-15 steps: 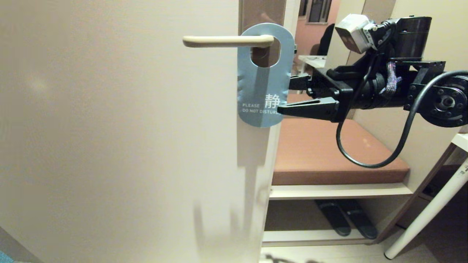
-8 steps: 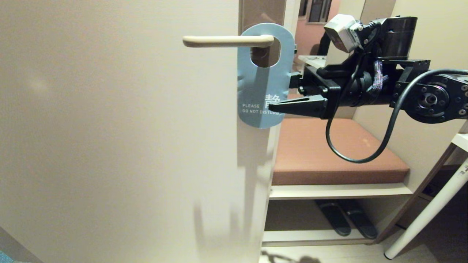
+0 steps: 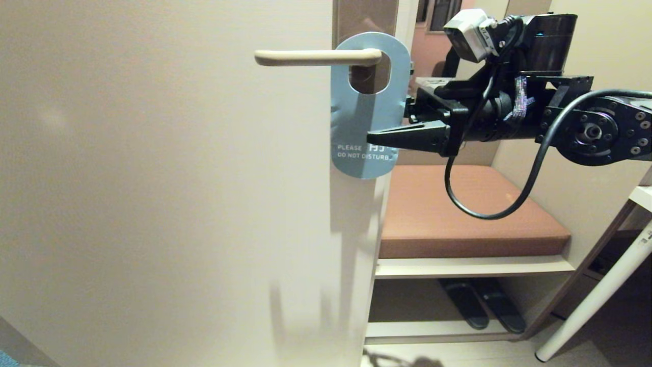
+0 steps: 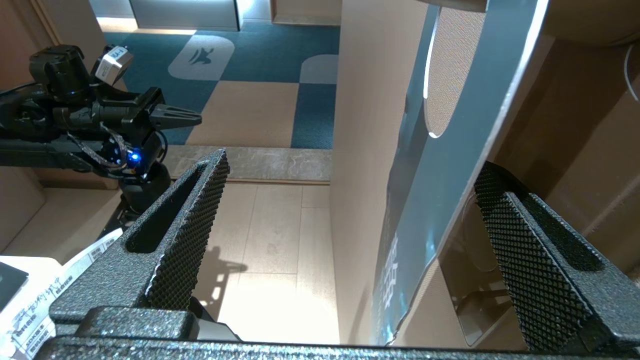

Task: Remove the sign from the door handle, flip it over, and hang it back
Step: Take down the sign

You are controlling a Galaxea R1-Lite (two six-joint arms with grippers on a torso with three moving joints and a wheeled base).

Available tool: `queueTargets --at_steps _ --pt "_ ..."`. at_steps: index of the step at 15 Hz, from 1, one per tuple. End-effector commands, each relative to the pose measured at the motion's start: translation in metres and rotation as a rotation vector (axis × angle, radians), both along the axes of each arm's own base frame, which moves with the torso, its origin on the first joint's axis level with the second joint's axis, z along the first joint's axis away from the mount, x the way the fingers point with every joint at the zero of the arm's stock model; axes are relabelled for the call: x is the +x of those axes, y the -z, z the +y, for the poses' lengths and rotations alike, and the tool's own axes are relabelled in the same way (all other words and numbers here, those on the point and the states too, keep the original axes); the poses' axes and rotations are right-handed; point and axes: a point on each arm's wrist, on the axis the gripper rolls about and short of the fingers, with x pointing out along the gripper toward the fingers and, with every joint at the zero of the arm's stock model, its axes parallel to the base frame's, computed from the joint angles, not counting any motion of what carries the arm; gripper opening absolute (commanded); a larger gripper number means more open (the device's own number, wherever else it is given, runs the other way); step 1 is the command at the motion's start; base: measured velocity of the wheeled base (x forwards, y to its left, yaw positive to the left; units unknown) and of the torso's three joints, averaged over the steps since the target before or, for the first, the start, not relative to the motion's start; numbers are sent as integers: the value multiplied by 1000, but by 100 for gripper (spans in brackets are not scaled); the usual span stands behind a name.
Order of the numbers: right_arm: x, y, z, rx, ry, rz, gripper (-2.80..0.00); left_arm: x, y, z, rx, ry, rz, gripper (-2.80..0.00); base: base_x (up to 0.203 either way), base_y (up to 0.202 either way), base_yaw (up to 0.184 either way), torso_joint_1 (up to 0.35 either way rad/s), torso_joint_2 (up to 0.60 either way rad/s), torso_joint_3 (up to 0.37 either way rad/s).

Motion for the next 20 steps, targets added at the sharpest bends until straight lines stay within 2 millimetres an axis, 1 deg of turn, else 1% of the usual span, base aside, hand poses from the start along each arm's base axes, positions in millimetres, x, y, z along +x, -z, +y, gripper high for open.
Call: queueTargets --at_steps 1,3,9,15,16,17,20 --pt "1 0 0 1 -7 -1 0 0 0 0 0 -1 0 -280 0 0 0 0 0 0" --pt "1 1 1 1 -9 2 0 0 0 0 0 -1 0 -280 0 0 0 0 0 0" --pt "0 2 12 1 -35 0 0 0 0 0 0 -1 0 -280 0 0 0 0 0 0" --pt "2 3 13 1 -36 0 0 0 0 0 0 -1 0 -280 0 0 0 0 0 0" --pt "2 3 13 1 -36 0 -115 0 0 0 0 0 0 -280 0 0 0 0 0 0" --pt "2 3 13 1 -36 0 -280 0 0 0 0 -1 0 -280 0 0 0 0 0 0" --pt "2 3 13 1 -36 0 -280 0 0 0 0 -1 0 -280 0 0 0 0 0 0"
